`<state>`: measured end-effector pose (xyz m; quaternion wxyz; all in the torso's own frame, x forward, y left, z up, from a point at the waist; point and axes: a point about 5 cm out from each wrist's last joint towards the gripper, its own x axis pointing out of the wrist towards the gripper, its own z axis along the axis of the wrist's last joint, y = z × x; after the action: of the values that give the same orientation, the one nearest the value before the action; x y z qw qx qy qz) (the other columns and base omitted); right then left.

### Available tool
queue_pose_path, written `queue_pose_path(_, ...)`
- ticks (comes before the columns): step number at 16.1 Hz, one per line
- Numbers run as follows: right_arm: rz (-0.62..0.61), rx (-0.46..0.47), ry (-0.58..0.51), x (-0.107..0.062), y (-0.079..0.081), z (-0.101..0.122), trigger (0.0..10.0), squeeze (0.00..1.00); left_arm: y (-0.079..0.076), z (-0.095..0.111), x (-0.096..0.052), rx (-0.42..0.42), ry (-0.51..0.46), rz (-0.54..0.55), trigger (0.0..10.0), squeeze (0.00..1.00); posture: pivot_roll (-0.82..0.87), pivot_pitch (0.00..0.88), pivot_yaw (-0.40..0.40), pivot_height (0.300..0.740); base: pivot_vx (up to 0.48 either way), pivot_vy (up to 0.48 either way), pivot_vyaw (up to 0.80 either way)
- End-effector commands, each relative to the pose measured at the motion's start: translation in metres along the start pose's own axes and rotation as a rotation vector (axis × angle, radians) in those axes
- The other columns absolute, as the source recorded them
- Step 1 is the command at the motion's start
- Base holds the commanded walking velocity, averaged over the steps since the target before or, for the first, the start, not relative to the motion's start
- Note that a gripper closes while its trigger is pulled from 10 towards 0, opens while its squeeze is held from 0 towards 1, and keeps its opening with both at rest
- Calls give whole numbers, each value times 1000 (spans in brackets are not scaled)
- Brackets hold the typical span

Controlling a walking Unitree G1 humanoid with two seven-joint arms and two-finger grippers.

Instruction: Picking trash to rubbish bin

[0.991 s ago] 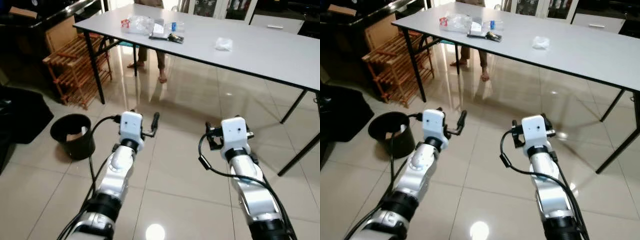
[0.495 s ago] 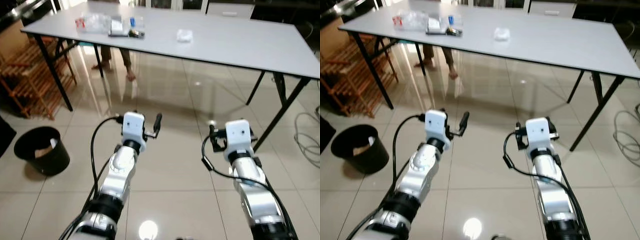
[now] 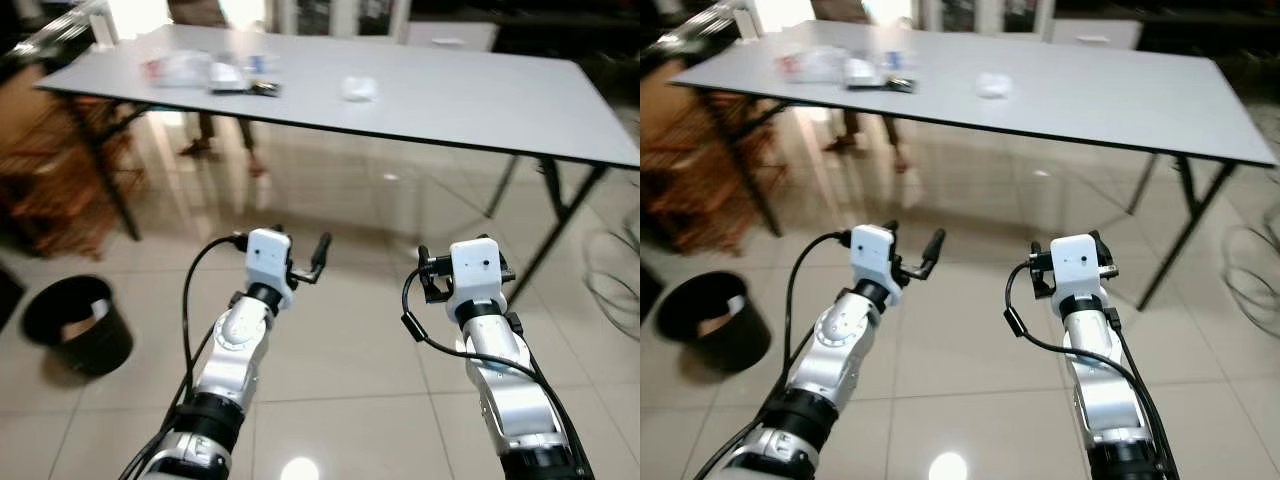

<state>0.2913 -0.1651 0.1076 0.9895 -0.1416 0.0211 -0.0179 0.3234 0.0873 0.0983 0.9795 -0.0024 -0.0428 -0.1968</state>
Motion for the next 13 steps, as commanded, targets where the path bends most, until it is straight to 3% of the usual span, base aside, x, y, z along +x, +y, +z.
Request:
queue_pose_path(1, -8, 1, -17, -1, 1, 4, 10000, 0, 0, 1, -1, 6, -4, -13, 10000, 0, -71, 0, 17, 740, 480, 0, 0)
queue_pose_path(13, -5, -20, -25, 1, 3, 6, 10000, 0, -2, 0, -3, 6, 4, -29, 10000, 0, -57, 5, 15, 740, 480, 0, 0)
